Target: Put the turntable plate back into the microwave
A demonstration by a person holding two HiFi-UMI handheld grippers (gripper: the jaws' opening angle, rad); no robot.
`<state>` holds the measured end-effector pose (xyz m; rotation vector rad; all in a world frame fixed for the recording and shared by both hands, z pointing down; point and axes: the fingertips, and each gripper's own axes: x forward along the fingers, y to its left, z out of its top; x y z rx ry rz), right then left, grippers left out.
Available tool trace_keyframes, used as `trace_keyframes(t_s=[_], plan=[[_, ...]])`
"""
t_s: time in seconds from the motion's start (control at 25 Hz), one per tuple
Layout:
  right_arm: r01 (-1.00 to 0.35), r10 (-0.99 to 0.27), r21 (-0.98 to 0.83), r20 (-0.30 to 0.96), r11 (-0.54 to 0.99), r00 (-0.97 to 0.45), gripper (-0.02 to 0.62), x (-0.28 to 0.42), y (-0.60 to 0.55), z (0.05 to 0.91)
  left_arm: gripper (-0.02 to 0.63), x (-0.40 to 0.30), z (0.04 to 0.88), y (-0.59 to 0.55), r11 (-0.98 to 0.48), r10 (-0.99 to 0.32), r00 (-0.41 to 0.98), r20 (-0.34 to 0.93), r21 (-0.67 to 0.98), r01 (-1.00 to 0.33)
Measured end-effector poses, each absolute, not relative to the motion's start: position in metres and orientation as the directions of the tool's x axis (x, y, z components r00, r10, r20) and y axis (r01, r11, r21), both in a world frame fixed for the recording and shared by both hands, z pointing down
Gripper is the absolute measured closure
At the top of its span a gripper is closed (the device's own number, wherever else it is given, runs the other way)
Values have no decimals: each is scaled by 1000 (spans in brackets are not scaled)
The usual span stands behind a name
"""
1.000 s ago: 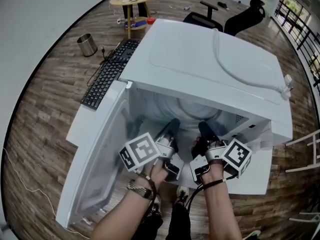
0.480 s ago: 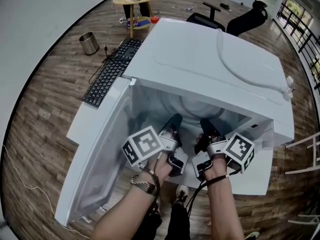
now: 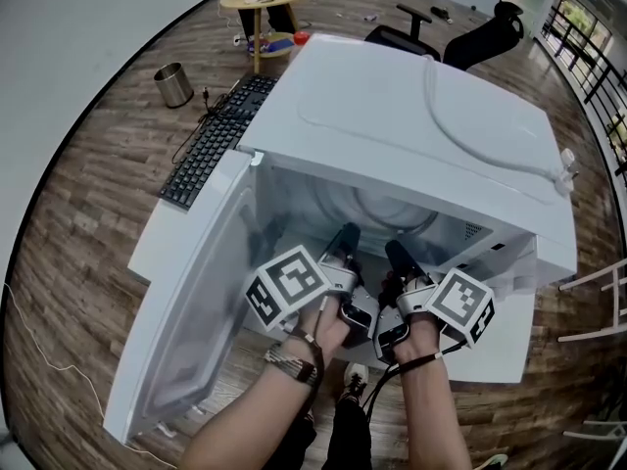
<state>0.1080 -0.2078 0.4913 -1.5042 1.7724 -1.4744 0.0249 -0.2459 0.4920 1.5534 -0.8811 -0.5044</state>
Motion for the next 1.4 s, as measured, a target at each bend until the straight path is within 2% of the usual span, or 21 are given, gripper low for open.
trace_keyframes(t_s=[0.28,0.64,1.0,1.2,1.4], plan=[[-474,-890,-873,302,-114,-342,554,113,-215,487,546,31,490,-246,-43,-718,663,210,938,-344],[-452,-905,-881,298,-140,-302,561,126,-213,488,509,43,491,-237,-157,-594,754,279,879,-449],[-437,-890,-893,285,-110,-357,565,113,-206,494,529,57,492,-231,-110,-586,781,216,934,-341],[-478,-882,-872,305,-106,-360,565,117,-213,490,531,57,492,-231,-131,-569,795,212,931,-342],[-438,-900,-892,281,-116,-334,565,121,-216,488,526,59,493,-226,-153,-549,809,211,926,-346]])
